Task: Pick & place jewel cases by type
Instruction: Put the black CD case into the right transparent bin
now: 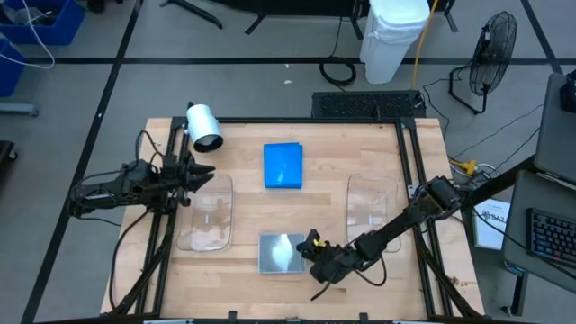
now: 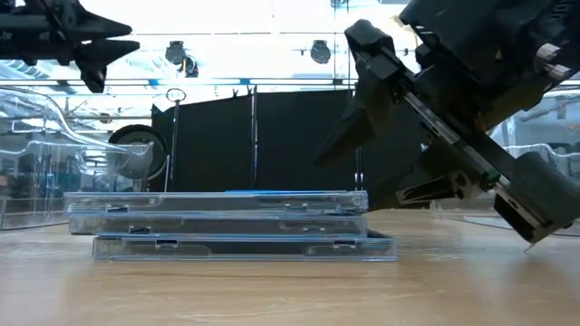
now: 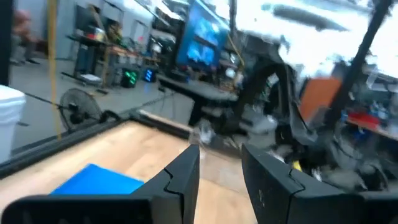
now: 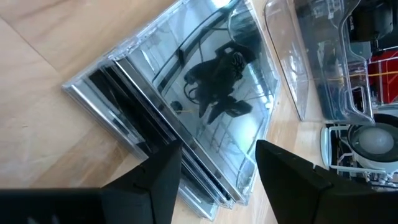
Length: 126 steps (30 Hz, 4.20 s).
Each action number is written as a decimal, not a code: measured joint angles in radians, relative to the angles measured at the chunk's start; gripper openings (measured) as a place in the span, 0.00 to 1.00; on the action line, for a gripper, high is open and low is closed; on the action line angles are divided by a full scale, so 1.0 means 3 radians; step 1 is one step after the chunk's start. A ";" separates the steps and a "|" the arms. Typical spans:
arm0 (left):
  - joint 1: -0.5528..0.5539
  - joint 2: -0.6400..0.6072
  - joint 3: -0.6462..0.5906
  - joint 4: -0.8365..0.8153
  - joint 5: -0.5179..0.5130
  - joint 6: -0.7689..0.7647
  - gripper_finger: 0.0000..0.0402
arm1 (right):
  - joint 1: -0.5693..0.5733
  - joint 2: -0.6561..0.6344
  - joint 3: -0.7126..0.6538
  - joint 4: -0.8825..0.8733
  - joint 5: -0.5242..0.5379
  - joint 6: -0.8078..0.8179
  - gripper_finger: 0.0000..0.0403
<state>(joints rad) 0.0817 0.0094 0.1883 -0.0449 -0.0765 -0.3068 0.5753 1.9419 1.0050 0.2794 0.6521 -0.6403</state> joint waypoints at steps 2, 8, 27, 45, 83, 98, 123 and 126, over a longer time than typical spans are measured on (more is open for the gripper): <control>0.0000 0.0056 0.0000 -0.0020 -0.0002 -0.0010 0.31 | -0.0001 0.0000 0.0000 0.0001 0.0000 0.0000 0.49; -0.0084 0.0489 -0.0001 0.0407 0.0536 -0.0161 0.31 | -0.0024 -0.0001 0.0000 0.0003 -0.0001 0.0001 0.49; -0.2174 0.4345 0.0850 0.1871 -0.0837 0.1979 0.31 | -0.0215 -0.0004 0.0000 0.0004 -0.0008 0.0169 0.49; -0.2761 0.5838 0.3039 -0.1658 -0.1859 0.1315 0.31 | -0.0212 -0.0004 0.0000 0.0003 -0.0009 0.0177 0.49; -0.2820 0.6477 0.3120 -0.1283 -0.2302 0.1677 0.09 | -0.0217 -0.0004 -0.0010 0.0069 0.0066 0.0176 0.49; -0.2833 0.5965 0.3124 -0.0995 -0.2634 0.1607 0.09 | -0.0087 -0.0006 -0.0009 0.0318 0.0947 -0.0137 0.49; -0.2810 0.5096 0.3124 -0.1044 -0.3765 0.1334 0.08 | 0.0158 -0.1725 -0.0479 0.0359 0.2088 0.0546 0.49; -0.2811 0.4997 0.3125 -0.1141 -0.3951 0.1159 0.08 | 0.0215 -0.2036 -0.0677 0.0356 0.2089 0.0735 0.49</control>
<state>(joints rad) -0.7616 1.5086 1.1258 -0.3872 -1.2617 0.0409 0.6398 1.3311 0.8018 0.3864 1.2789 -0.4199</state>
